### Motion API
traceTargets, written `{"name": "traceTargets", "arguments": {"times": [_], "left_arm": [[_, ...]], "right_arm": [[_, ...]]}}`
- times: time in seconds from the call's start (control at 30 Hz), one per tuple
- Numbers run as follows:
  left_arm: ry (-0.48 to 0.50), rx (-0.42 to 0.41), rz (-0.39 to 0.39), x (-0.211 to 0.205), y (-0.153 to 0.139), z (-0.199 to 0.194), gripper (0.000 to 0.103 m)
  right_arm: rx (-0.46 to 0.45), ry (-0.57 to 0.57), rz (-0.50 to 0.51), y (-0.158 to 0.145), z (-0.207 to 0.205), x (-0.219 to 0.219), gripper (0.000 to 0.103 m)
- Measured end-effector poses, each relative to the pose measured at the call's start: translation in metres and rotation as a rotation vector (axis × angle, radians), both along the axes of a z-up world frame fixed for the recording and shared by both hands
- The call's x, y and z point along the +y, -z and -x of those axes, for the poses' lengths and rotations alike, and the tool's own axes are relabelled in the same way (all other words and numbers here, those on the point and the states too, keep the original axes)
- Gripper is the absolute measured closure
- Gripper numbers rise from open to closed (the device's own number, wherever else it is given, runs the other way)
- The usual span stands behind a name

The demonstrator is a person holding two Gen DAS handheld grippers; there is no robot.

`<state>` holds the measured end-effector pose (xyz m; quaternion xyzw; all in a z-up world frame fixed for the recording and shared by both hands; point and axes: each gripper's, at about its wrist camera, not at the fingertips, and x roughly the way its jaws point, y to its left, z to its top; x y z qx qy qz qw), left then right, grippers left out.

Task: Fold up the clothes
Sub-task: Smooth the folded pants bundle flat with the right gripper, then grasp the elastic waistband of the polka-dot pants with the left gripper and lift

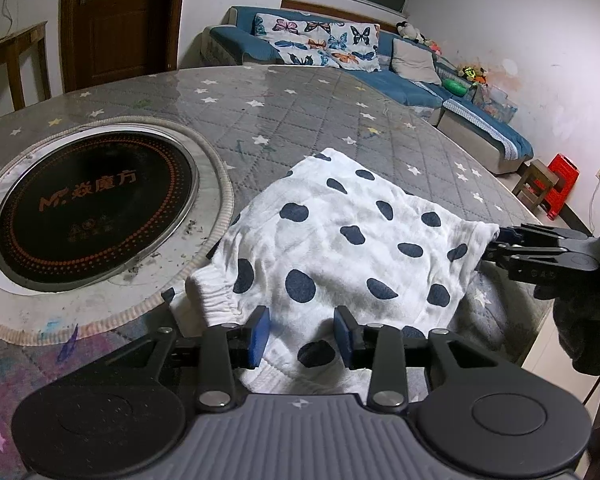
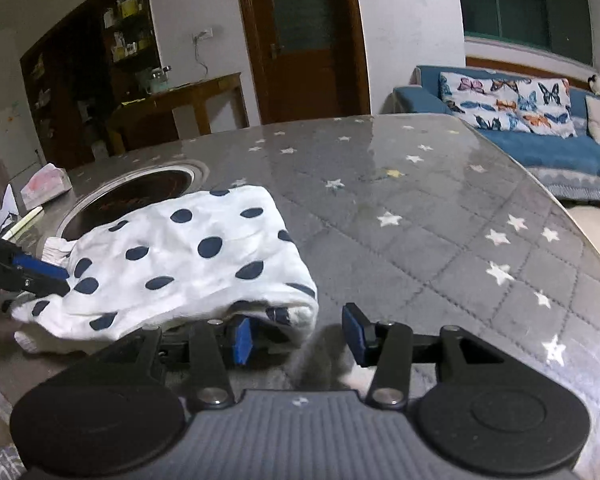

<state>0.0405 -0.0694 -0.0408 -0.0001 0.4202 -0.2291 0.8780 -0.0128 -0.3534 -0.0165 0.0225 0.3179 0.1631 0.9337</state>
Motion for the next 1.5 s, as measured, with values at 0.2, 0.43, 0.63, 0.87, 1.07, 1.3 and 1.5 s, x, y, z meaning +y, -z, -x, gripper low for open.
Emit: {"name": "traceTargets", "arguments": {"times": [0.2,0.43,0.63,0.87,1.07,1.3,1.5], "left_arm": [[0.018,-0.019,-0.019,-0.004,0.003,0.004,0.065],[0.023,-0.034,-0.029,-0.005,0.003,0.004,0.064],[0.052,-0.049,-0.036,-0.005,0.002,0.003,0.064],[0.041,-0.048,-0.036,-0.005,0.002,0.005,0.064],[0.037,-0.045,-0.029,-0.004,0.003,0.005,0.064],[0.091,-0.058,-0.039,-0.002,0.006,-0.011,0.064],[0.112,-0.029,0.008,0.012,0.002,-0.022,0.063]], "right_arm": [[0.029,0.177,-0.08,0.005,-0.011,-0.027,0.058],[0.037,0.038,0.065,-0.006,0.016,-0.018,0.056],[0.037,0.033,0.134,-0.032,0.033,-0.028,0.056],[-0.018,-0.144,0.084,-0.042,-0.018,0.023,0.058],[0.043,-0.221,0.116,-0.016,-0.067,0.06,0.06],[0.06,-0.136,0.148,-0.008,-0.063,0.051,0.063],[0.09,-0.069,0.158,-0.012,-0.037,0.042,0.063]]}}
